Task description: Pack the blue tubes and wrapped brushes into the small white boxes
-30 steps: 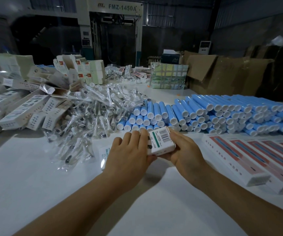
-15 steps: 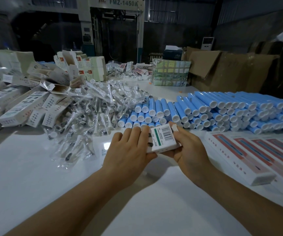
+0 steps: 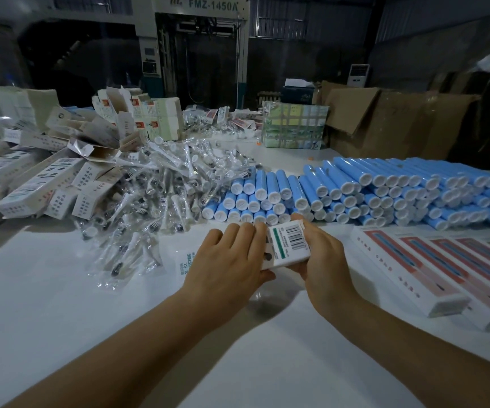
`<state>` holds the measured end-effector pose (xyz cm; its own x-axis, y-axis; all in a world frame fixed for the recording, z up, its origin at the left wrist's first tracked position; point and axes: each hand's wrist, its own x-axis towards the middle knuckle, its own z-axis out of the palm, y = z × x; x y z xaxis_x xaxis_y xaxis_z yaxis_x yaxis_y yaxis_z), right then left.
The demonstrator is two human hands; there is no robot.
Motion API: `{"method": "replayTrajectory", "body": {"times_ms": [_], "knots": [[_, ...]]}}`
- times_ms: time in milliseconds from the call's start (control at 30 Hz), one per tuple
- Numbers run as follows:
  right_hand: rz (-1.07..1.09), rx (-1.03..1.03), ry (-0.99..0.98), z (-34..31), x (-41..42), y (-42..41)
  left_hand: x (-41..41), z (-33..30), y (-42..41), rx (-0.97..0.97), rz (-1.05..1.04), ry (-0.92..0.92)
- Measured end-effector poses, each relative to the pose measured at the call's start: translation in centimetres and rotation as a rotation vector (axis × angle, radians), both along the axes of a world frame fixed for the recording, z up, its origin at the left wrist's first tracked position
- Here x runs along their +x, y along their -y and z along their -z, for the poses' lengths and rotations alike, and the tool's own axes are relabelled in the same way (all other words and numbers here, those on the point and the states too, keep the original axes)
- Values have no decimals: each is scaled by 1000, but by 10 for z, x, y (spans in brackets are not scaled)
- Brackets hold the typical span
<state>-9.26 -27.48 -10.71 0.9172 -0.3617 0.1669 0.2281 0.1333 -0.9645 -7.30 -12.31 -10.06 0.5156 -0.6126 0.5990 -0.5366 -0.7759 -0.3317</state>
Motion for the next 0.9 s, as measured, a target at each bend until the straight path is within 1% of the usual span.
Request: {"method": "replayTrajectory", "body": {"times_ms": [267,367,500,567,667,800,900], "knots": [[-32,-161,25,1,4,0,0,-7,0,-98,-34,-28],[40,-295,36,2,3,1,2,-10,-1,-95,-73,-38],[103,-497,83,5,-3,-5,2,-7,-3,-95,-53,-46],[122,-554,99,7,-3,-8,1,-7,-4,-101,-50,-39],[96,-542,102,5,-3,-8,0,-8,-3,-106,-56,-35],[-15,-331,75,0,1,-5,0,-10,1,-133,-21,-23],[-48,-334,72,1,4,-4,2,-8,0,-128,-26,-43]]}}
